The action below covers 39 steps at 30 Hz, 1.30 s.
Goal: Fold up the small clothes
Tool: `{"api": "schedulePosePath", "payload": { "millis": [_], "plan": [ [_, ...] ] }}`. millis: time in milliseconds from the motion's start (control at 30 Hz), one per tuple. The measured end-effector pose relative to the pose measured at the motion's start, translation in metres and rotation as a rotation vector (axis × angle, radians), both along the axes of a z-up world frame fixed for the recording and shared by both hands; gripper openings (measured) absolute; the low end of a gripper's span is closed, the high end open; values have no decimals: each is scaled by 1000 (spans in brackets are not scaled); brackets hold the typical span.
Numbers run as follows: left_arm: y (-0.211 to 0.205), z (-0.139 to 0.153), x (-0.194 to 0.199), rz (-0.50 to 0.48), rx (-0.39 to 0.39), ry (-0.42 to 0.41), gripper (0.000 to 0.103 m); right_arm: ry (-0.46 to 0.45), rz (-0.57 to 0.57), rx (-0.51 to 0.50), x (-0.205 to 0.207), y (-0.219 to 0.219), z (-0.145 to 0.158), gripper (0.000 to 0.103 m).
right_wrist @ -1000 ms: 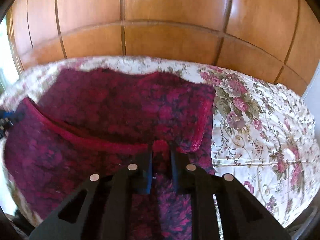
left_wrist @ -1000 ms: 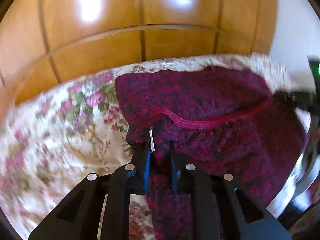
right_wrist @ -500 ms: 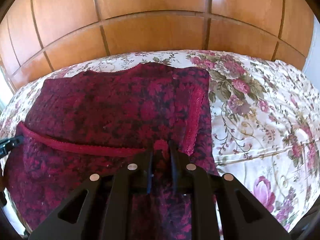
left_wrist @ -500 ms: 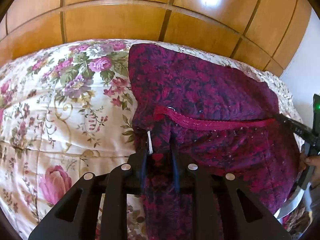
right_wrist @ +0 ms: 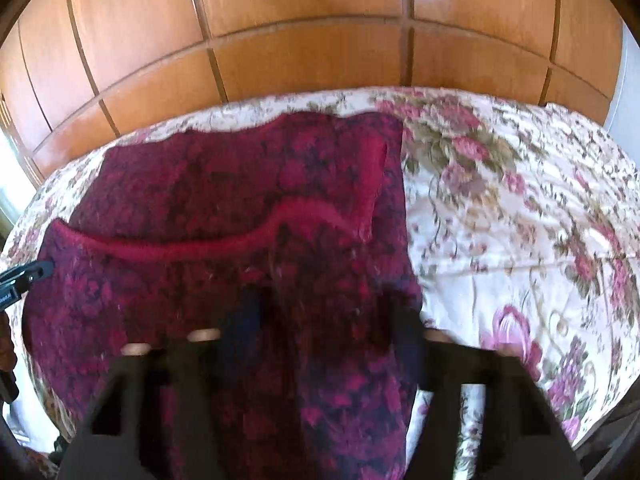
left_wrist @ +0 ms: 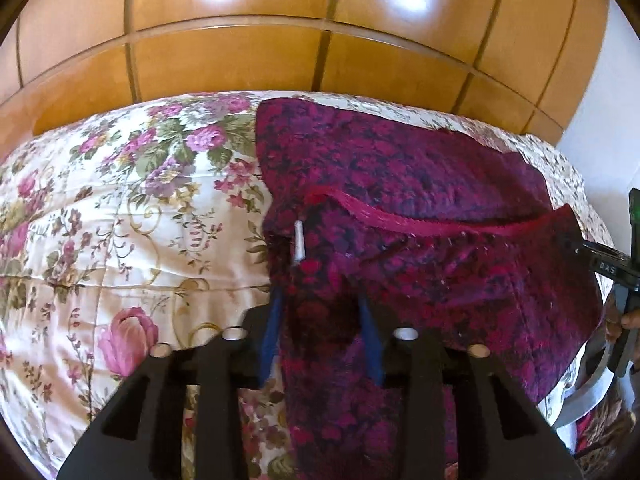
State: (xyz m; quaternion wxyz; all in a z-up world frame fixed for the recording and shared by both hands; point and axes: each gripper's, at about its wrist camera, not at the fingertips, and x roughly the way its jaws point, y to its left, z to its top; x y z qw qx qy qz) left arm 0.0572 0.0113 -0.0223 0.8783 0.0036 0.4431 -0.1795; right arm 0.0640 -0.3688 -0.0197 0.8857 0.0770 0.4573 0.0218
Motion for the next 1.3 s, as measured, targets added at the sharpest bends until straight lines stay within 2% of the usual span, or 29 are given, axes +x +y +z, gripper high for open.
{"api": "schedulePosePath", "payload": {
  "millis": [67,133,233,367,533,633,700,800,867,933,1067,1200,1300],
  "plan": [
    [-5,2,-3,0,34,-27,27,-8,-1,4,-5,1,1,27],
    [-6,4,-5,7,45,-40,17,-13,9,-6,-8,5,4,22],
    [-8,13,-13,6,58,-82,13,-16,31,-23,-12,10,11,16],
    [-2,36,-27,6,32,-137,12,-59,57,21,-19,8,39,15],
    [9,76,-32,-3,-48,-219,12,-169,88,86,-22,1,88,15],
    [12,94,-5,8,-93,-247,12,-220,76,125,-2,-7,105,15],
    [8,98,15,16,-87,-268,12,-237,60,143,20,-13,107,15],
    [-4,95,64,37,-61,-269,12,-240,26,122,67,-18,99,15],
    [-13,88,97,60,-15,-265,12,-221,-2,101,103,-20,88,15],
    [-23,75,132,88,9,-230,12,-184,-31,82,139,-23,72,15],
    [-38,40,183,136,67,-151,12,-122,-65,-7,183,-22,39,15],
    [-48,-8,211,145,166,-55,12,-14,-90,-63,206,-23,-10,15],
    [-52,-18,211,137,204,-56,14,39,-104,-35,212,-31,-32,17]
  ]
}}
